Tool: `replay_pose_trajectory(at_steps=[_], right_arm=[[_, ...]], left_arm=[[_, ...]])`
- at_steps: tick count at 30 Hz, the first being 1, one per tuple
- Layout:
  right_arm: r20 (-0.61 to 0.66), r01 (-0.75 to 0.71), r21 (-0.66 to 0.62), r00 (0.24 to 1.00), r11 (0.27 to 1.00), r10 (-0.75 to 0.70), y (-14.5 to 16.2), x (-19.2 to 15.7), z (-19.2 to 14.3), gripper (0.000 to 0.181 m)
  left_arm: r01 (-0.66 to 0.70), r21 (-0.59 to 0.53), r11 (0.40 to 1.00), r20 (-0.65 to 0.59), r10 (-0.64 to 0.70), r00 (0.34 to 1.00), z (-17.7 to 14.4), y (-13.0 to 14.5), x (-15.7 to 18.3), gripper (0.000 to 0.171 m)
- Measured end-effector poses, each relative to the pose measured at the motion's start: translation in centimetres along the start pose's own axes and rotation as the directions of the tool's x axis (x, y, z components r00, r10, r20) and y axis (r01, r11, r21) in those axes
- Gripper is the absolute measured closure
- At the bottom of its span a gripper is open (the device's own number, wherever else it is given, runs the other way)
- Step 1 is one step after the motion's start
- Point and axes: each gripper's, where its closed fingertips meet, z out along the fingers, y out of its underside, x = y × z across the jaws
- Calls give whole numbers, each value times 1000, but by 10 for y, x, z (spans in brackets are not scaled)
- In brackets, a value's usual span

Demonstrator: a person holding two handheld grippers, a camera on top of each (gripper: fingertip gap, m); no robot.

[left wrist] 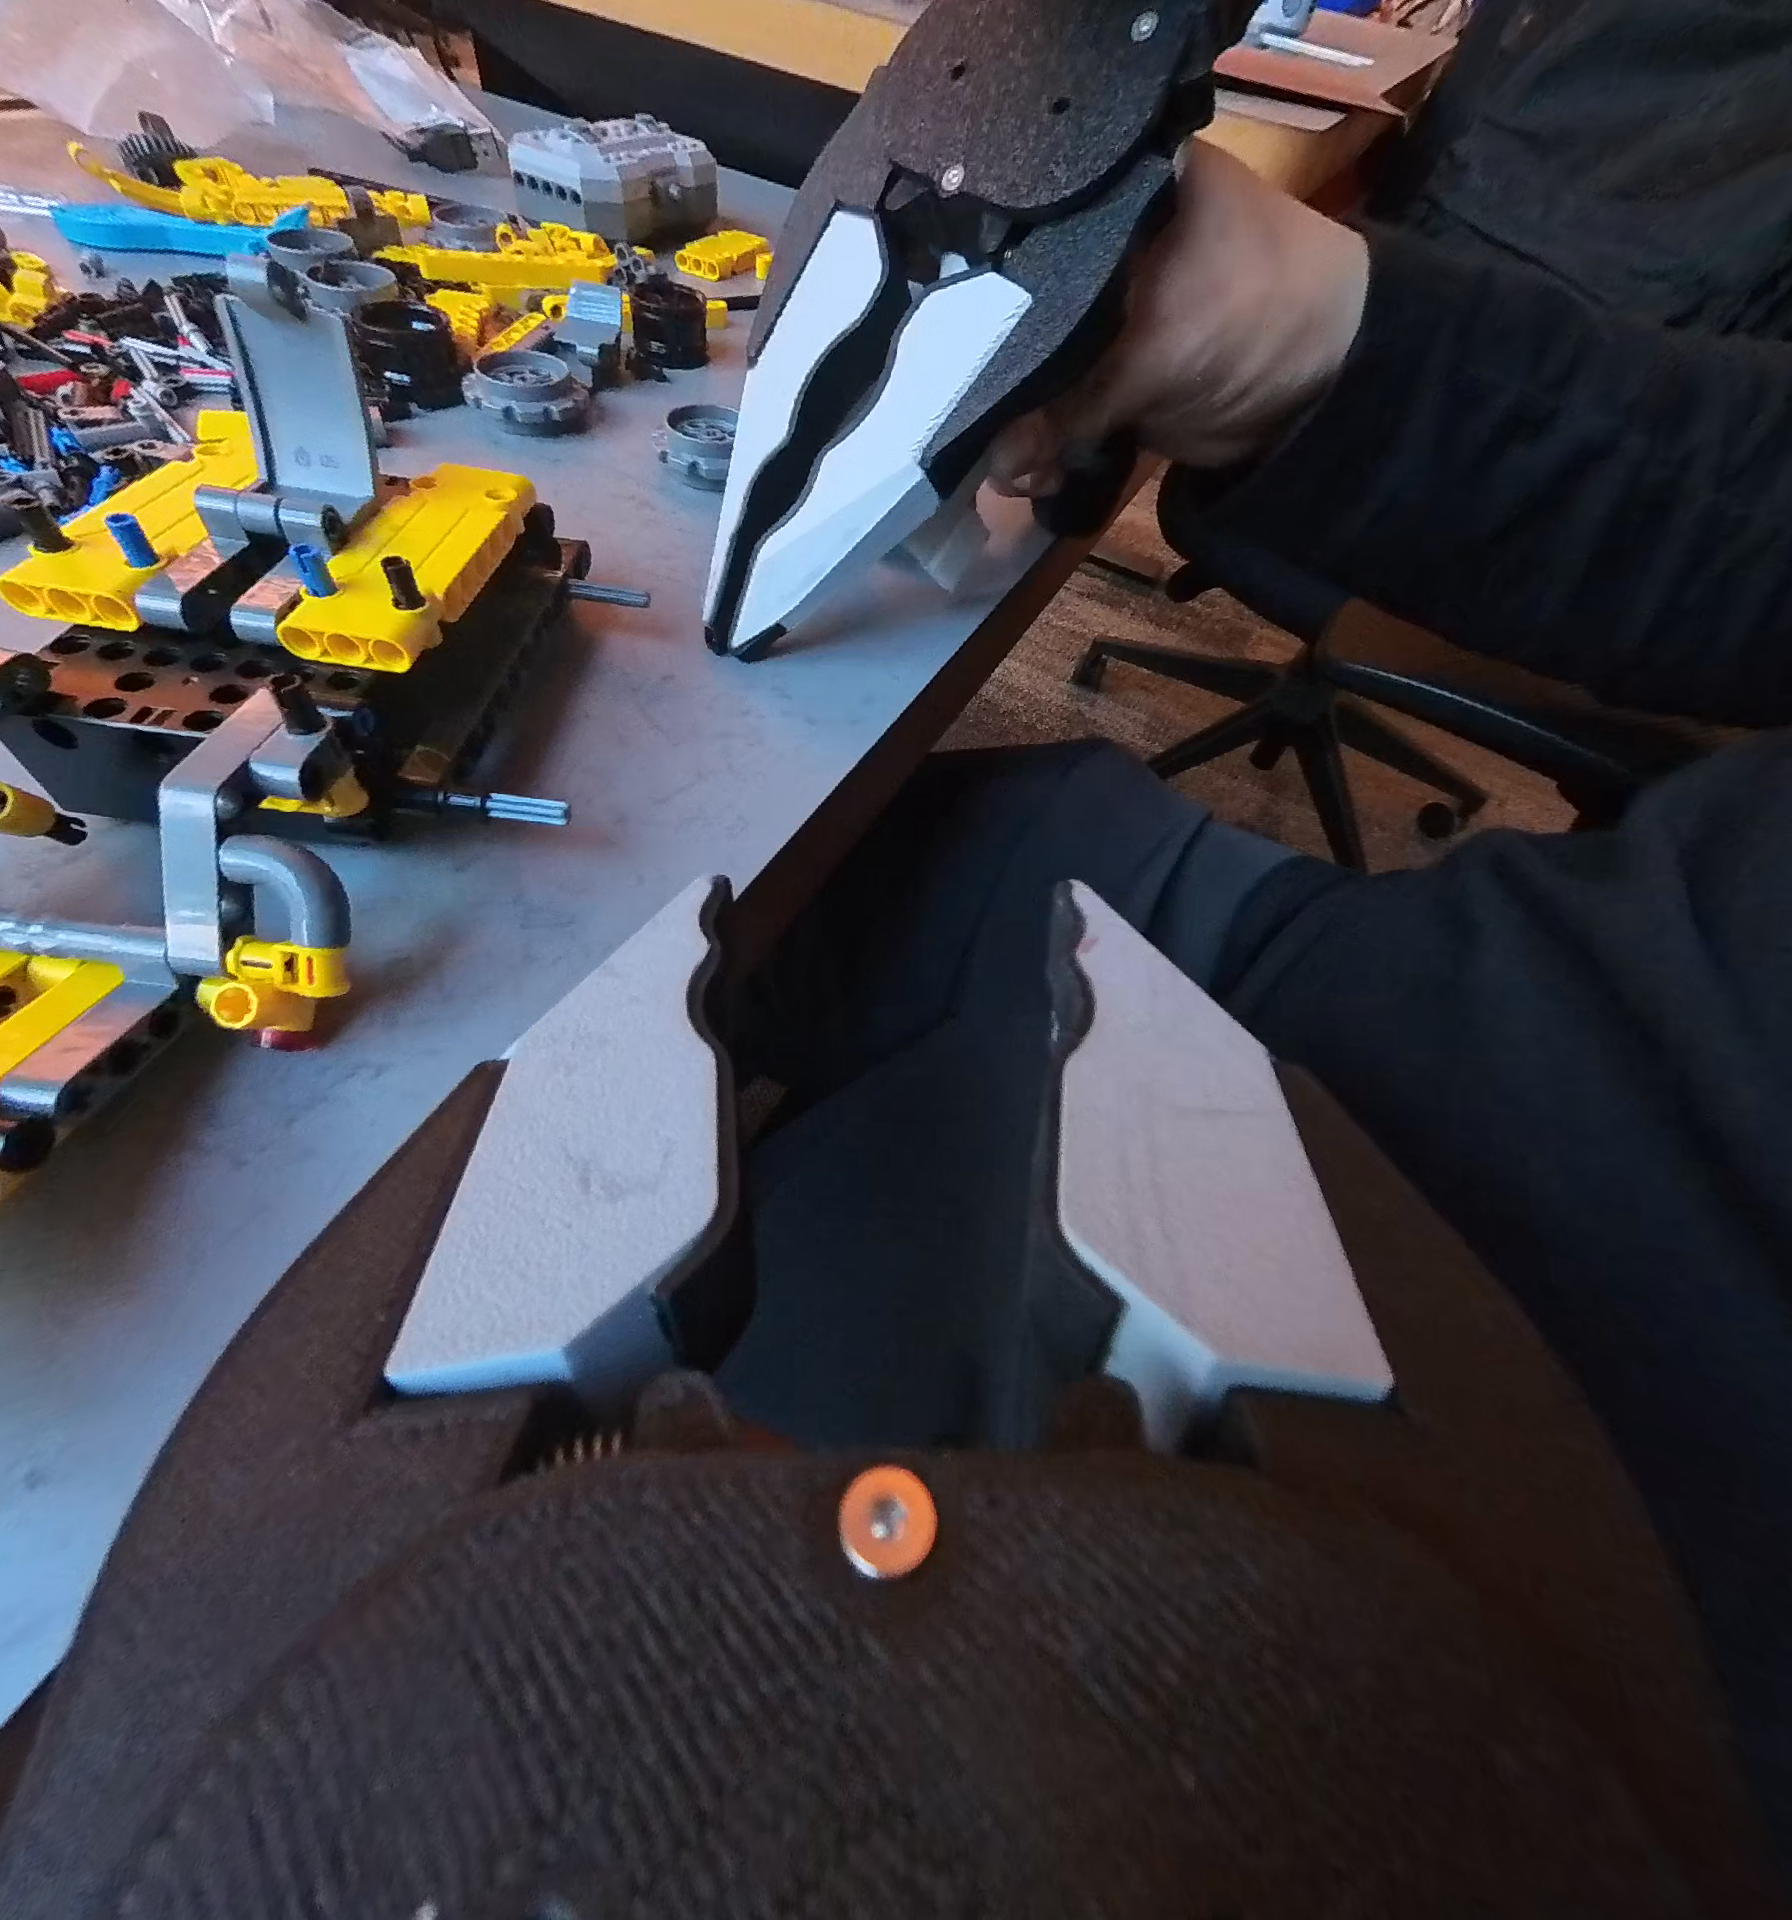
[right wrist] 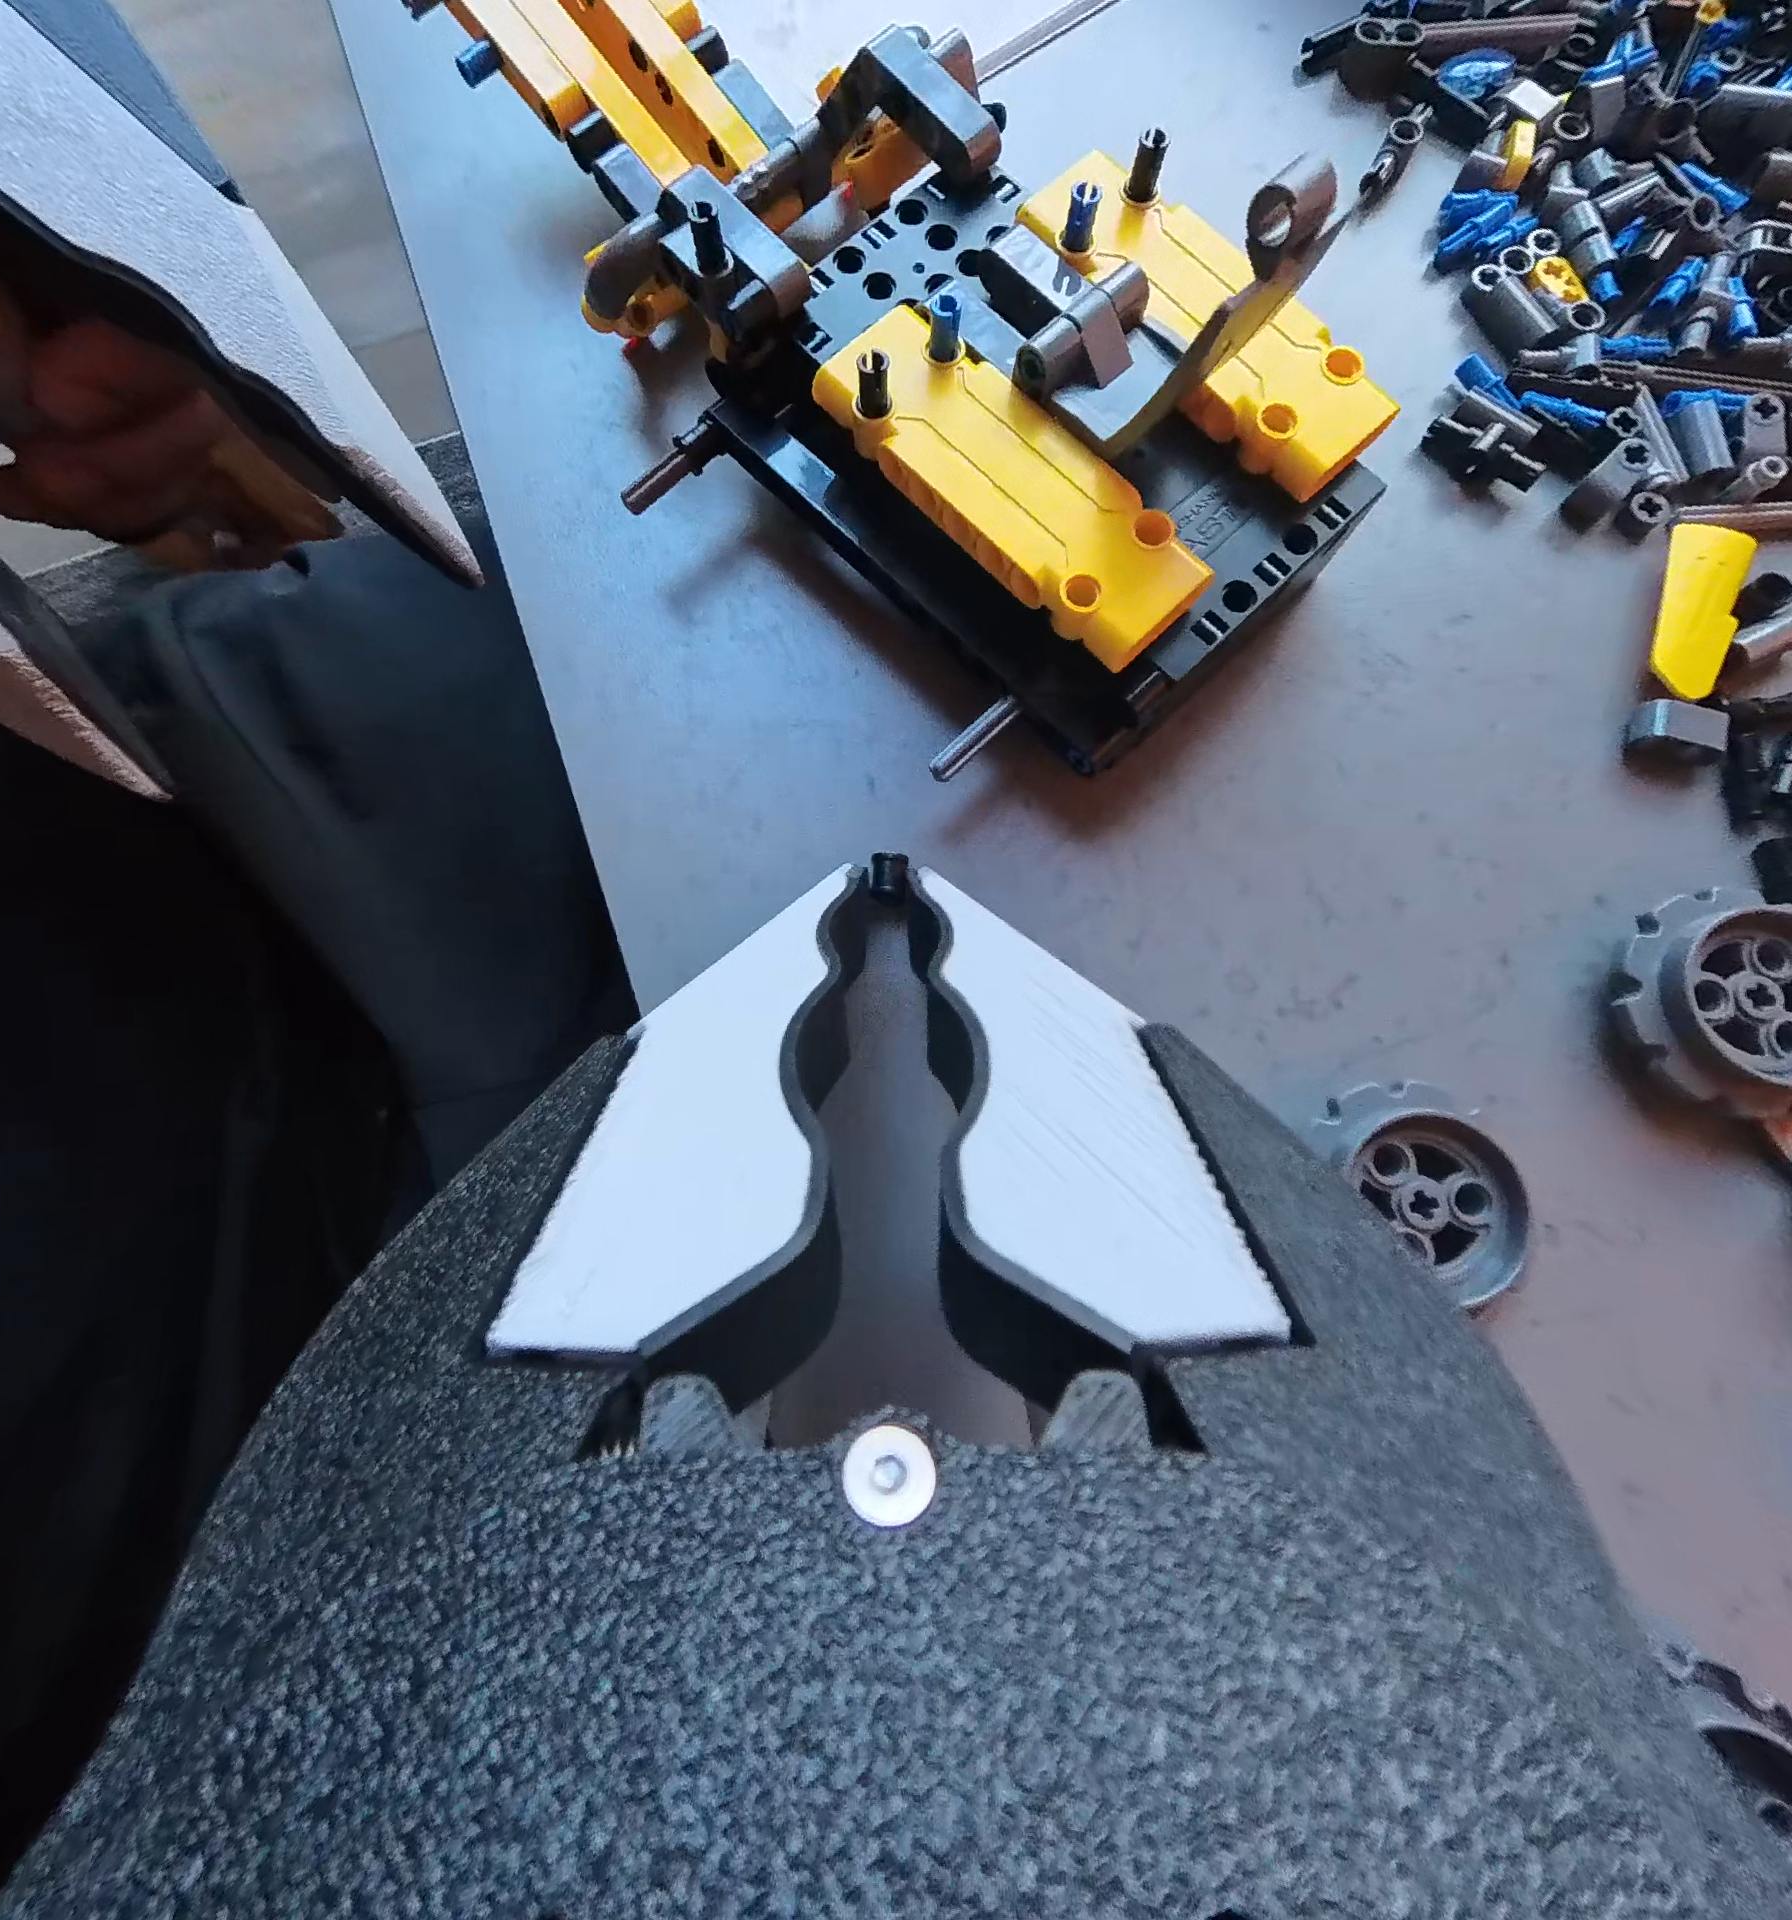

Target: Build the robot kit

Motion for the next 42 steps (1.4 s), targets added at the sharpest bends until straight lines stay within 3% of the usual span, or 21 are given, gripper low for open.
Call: replay_pose_trajectory(at_steps=[3, 5, 8, 10, 18, 22, 26, 33, 42], right_arm=[[-45, 46, 56, 998, 997, -44, -7, 1, -5, 175], [-47, 125, 207, 992, 970, -117, -27, -12, -19, 175], [-92, 262, 436, 965, 861, -247, -58, -40, -50, 175], [-139, 318, 497, 948, 807, -288, -69, -51, -65, 175], [-136, 289, 565, 956, 773, -259, -75, -76, -93, 174], [-65, 186, 574, 981, 797, -182, -69, -84, -98, 175], [-78, 126, 530, 992, 838, -100, -59, -72, -88, 175], [28, -24, 511, 1000, 860, 11, -59, -45, -55, 175], [182, -126, 542, 983, 831, 30, -81, -30, -42, 175]], left_arm=[[-3, -2, 1000, 3, 3, 1000, -1, 0, -1, 113], [-7, -1, 1000, 7, 7, 1000, -2, 0, -1, 113], [-11, 4, 1000, 13, 11, 1000, -3, -1, -2, 114], [-18, 15, 1000, 21, 18, 1000, -4, -3, -3, 115], [-96, -15, 995, 70, 97, 993, -2, 2, -2, 119], [-96, -2, 995, 90, 96, 991, -3, 1, 0, 117], [-101, -32, 994, 143, 104, 984, -9, 9, -1, 118], [-39, -23, 999, 218, 43, 975, -29, 16, -6, 118], [61, 34, 998, 204, -67, 977, -33, 16, -16, 119]])
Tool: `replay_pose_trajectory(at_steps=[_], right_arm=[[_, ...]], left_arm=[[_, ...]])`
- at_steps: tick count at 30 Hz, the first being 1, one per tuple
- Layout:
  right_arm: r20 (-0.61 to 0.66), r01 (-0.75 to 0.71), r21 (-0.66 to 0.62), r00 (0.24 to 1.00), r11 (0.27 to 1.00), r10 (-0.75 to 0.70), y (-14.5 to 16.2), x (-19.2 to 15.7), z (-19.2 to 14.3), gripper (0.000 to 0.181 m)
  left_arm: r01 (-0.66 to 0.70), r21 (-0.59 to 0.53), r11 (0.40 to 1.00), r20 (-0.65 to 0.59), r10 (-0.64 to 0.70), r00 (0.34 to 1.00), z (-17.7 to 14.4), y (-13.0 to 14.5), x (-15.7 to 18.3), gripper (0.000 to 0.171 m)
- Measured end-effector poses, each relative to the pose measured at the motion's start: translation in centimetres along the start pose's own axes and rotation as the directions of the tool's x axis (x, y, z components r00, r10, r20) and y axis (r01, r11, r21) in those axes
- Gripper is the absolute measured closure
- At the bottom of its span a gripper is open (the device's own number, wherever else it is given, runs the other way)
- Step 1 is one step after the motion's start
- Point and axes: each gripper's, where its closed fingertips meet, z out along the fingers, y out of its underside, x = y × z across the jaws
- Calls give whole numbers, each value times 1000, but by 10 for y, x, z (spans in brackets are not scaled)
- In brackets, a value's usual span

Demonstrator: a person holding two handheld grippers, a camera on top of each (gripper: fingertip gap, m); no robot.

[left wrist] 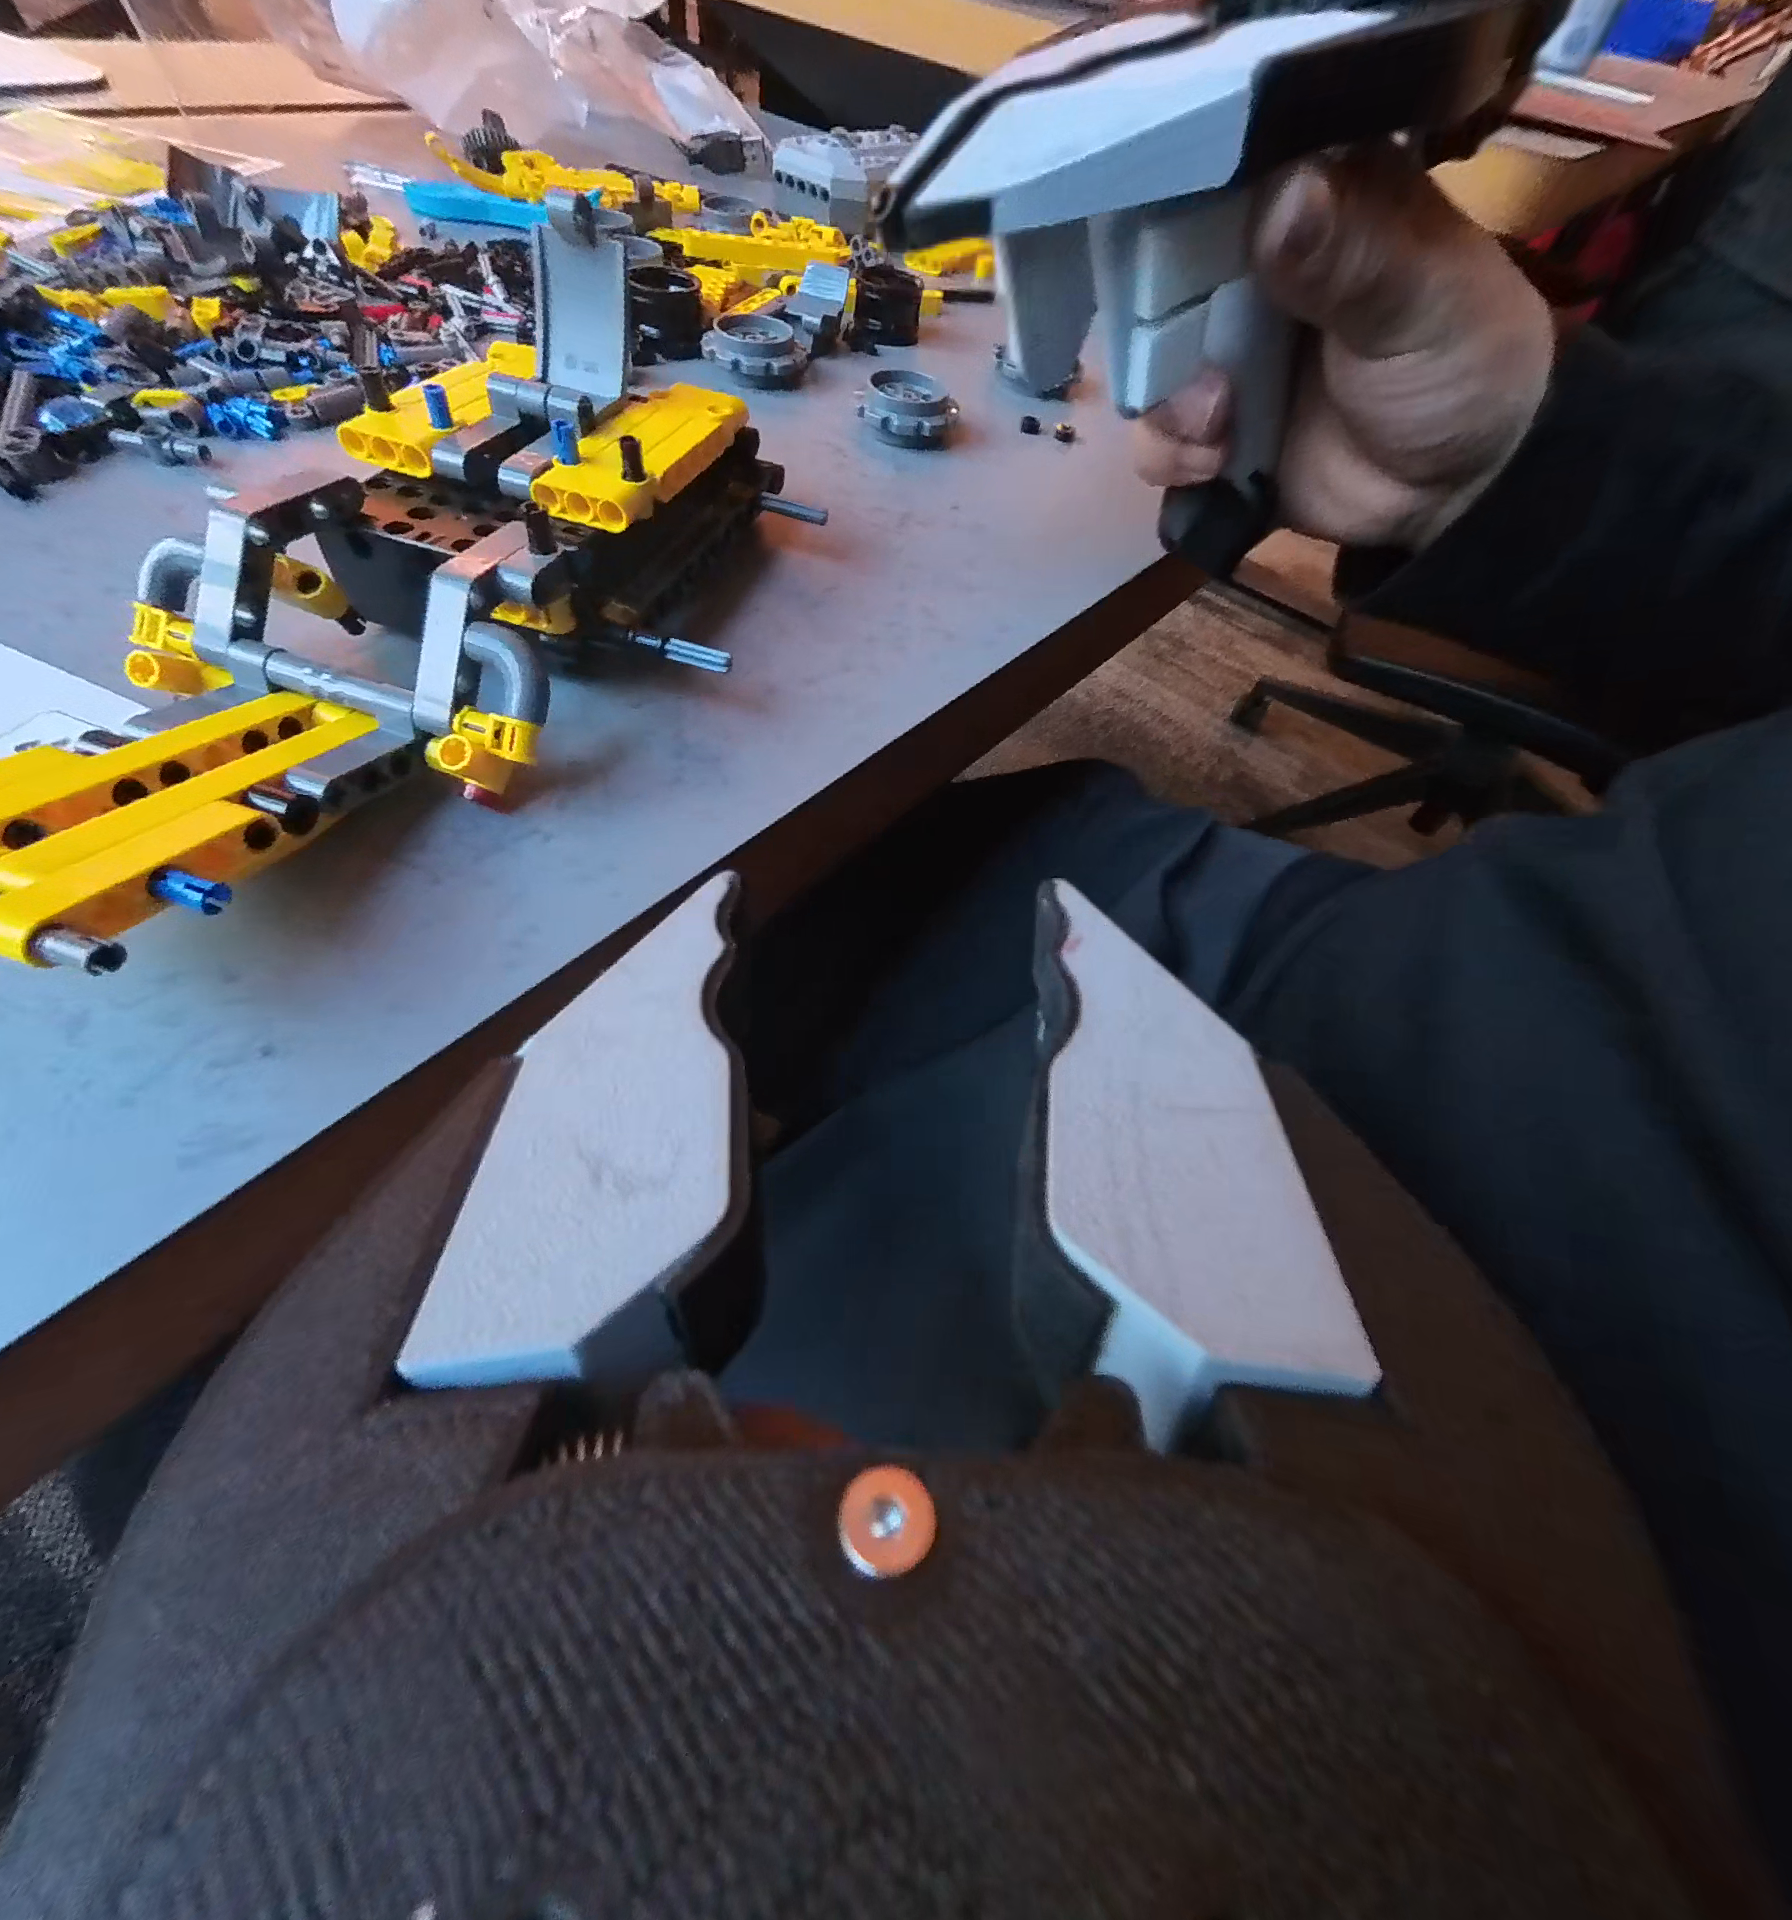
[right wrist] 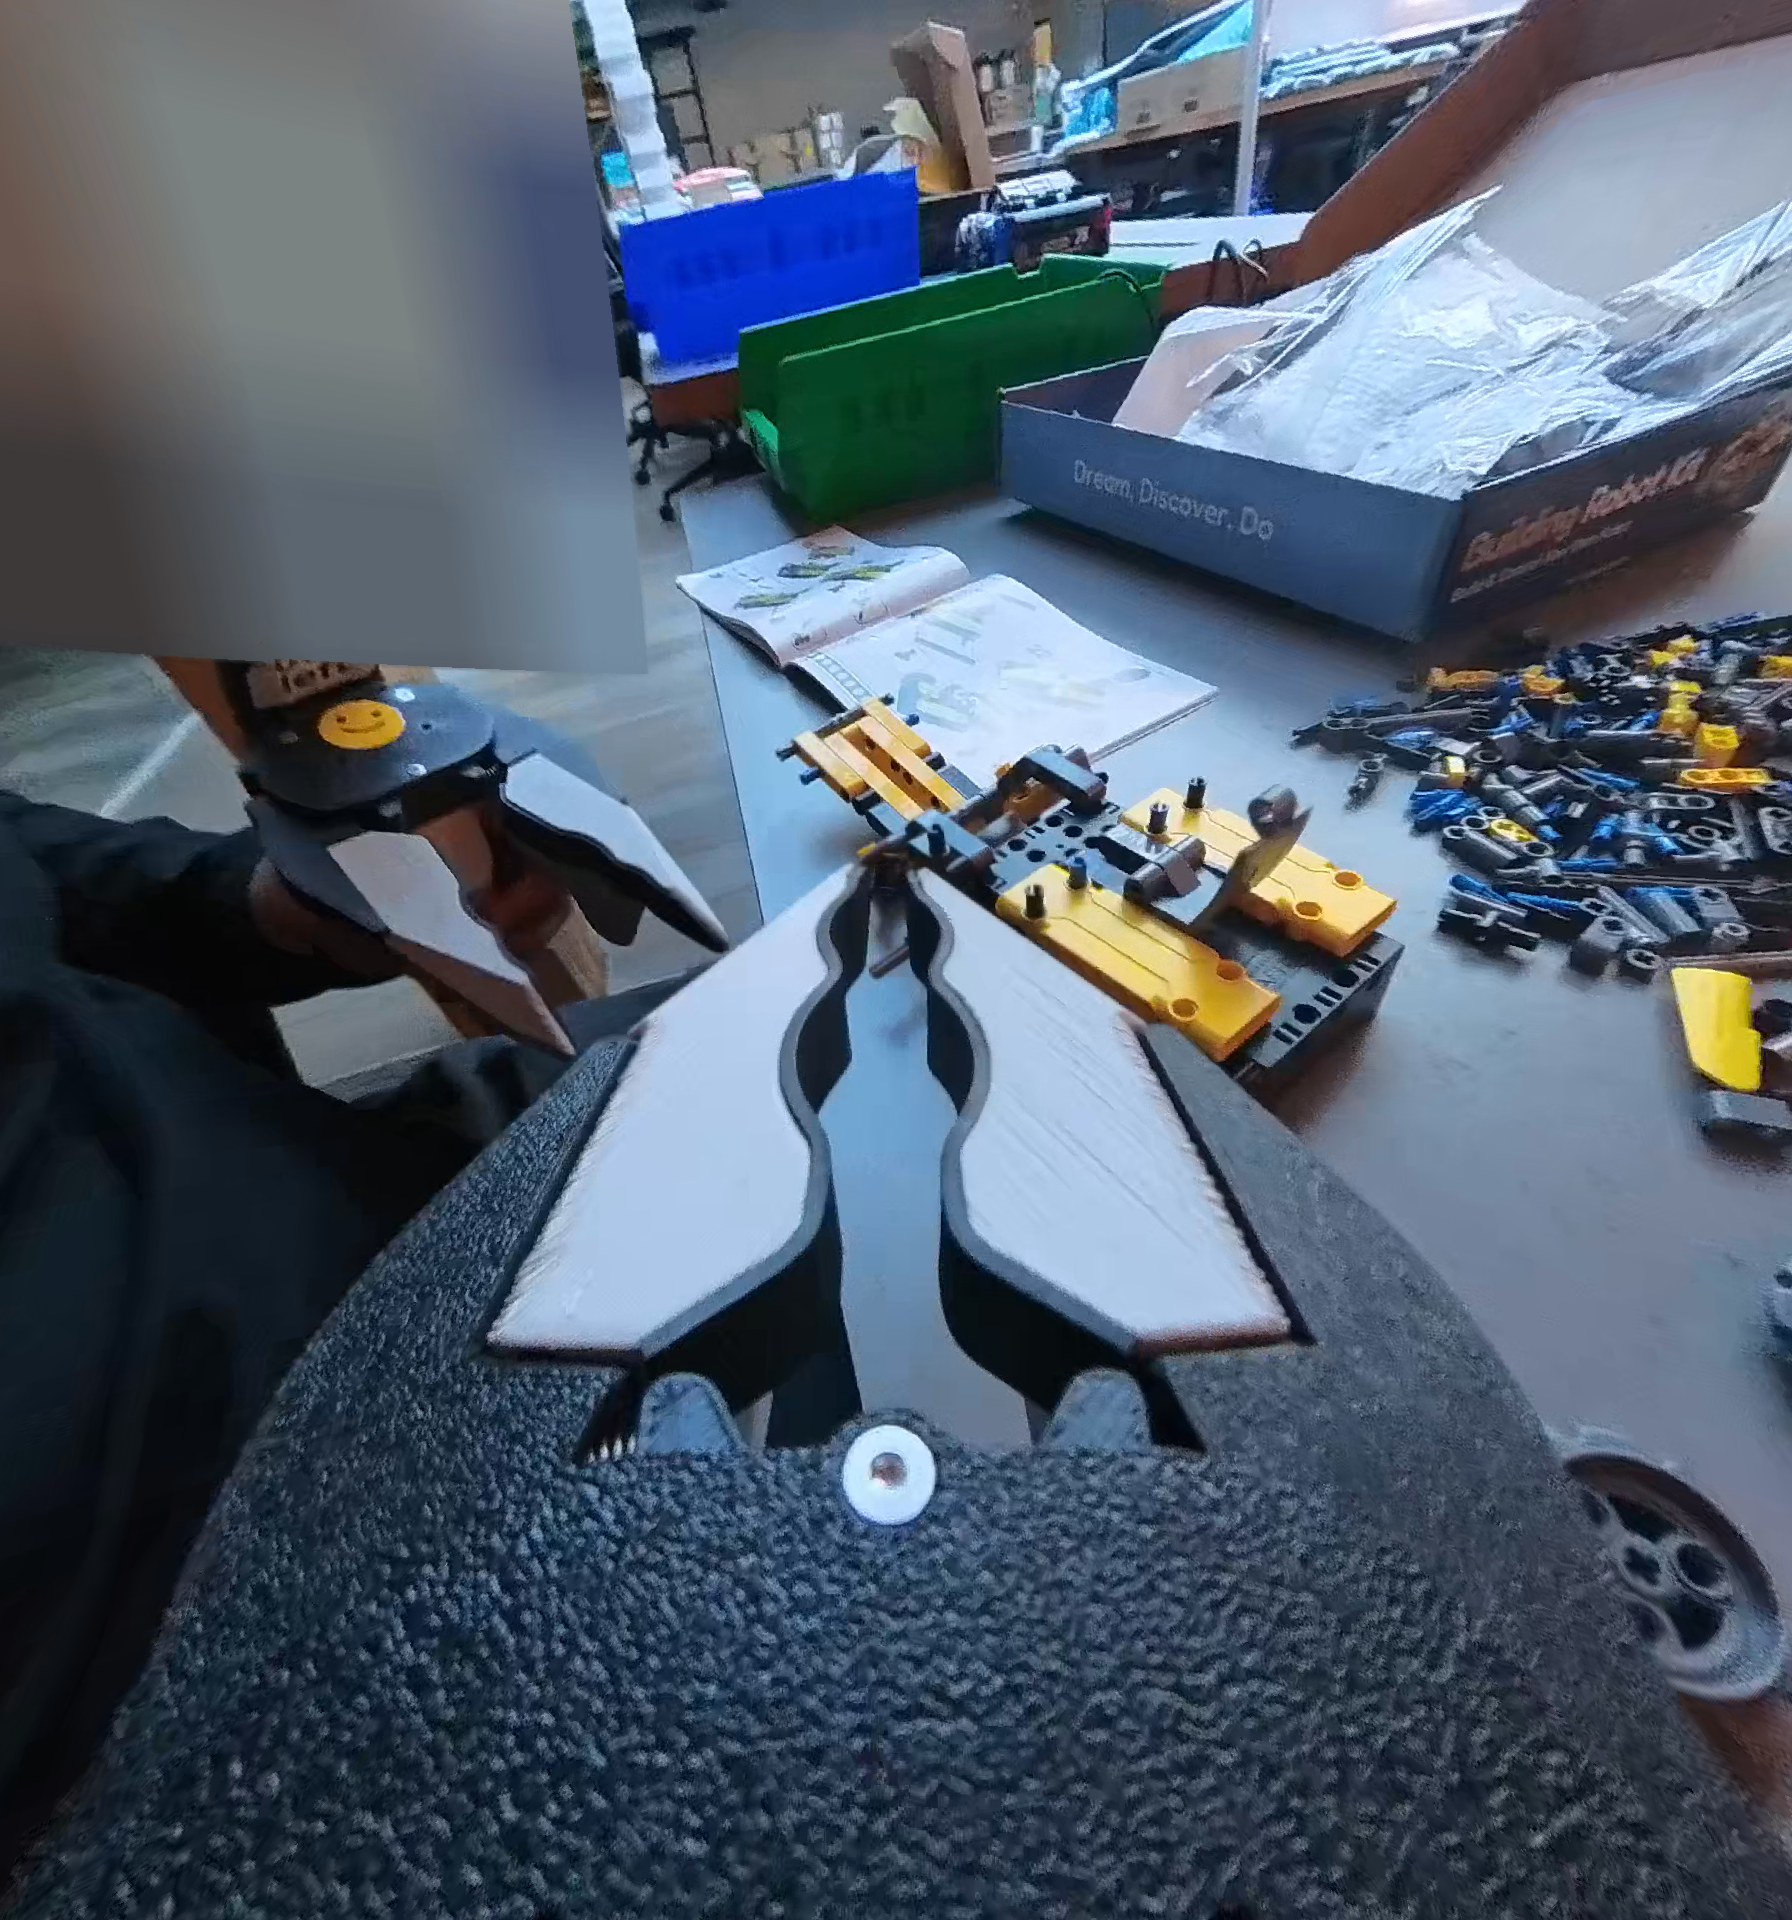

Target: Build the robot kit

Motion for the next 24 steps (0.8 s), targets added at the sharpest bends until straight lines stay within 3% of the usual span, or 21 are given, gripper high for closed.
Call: replay_pose_trajectory(at_steps=[16, 21, 24], right_arm=[[24, -127, 34, 992, 991, 126, 0, -1, 7, 175], [109, -196, 32, 975, 980, 191, -3, -20, 11, 175], [204, -277, 75, 945, 958, 258, -12, -35, 14, 174]], left_arm=[[-102, 61, 993, -119, 109, 987, 18, -24, 9, 128], [-99, 108, 989, -51, 105, 993, 6, -37, -4, 116], [-210, 121, 970, 96, 199, 975, -2, -54, -18, 120]])
